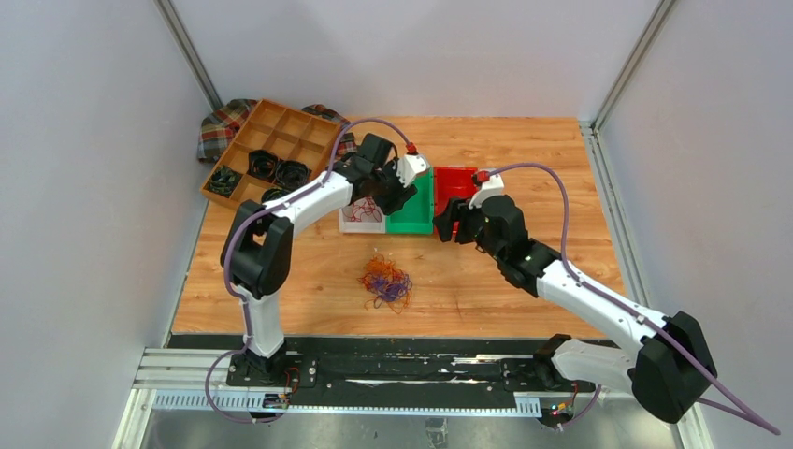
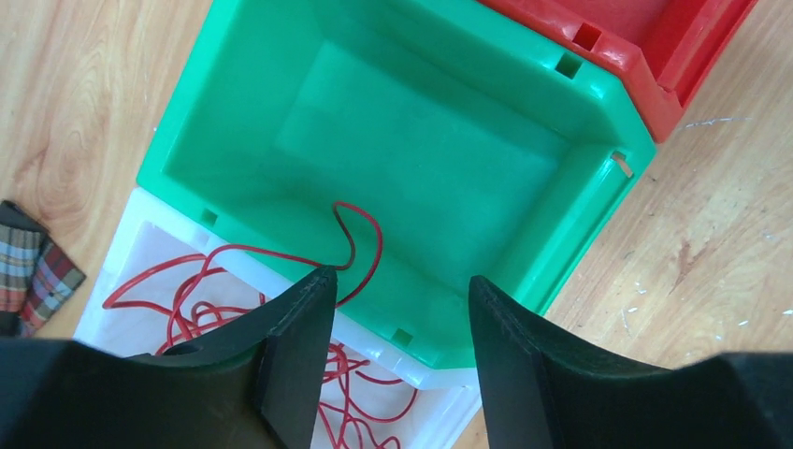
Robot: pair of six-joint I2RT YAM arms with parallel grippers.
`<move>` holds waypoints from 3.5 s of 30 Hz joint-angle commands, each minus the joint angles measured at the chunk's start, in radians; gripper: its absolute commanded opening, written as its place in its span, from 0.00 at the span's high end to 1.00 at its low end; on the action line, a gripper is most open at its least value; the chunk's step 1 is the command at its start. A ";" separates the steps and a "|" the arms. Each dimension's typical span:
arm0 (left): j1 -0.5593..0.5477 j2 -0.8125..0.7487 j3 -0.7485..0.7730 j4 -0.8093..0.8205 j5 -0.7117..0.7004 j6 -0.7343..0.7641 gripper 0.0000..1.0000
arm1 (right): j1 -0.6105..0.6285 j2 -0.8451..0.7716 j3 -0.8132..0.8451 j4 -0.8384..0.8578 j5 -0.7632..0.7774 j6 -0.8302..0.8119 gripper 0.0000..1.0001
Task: Untangle the cables
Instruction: Place the cable in the bin.
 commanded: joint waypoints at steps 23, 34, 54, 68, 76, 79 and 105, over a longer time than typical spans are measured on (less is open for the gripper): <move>-0.095 -0.049 0.024 0.108 -0.296 0.142 0.99 | -0.025 -0.122 -0.102 -0.013 0.016 0.014 0.46; -0.041 -0.160 -0.136 0.162 -0.414 0.181 0.99 | -0.028 -0.138 -0.097 -0.024 0.015 0.016 0.46; -0.024 -0.032 0.008 0.054 -0.381 0.109 0.43 | -0.028 -0.141 -0.093 -0.028 0.017 0.010 0.46; 0.202 -0.315 -0.094 -0.173 -0.154 0.038 0.08 | -0.028 -0.145 -0.106 -0.009 -0.014 0.029 0.46; 0.386 -0.261 -0.192 -0.084 0.086 -0.214 0.31 | -0.027 -0.132 -0.099 -0.013 -0.028 0.031 0.46; 0.409 -0.235 -0.196 -0.046 0.162 -0.264 0.33 | -0.027 -0.132 -0.097 -0.017 -0.035 0.034 0.46; 0.322 -0.280 -0.238 0.077 0.113 -0.303 0.99 | -0.027 -0.151 -0.117 -0.008 -0.038 0.042 0.53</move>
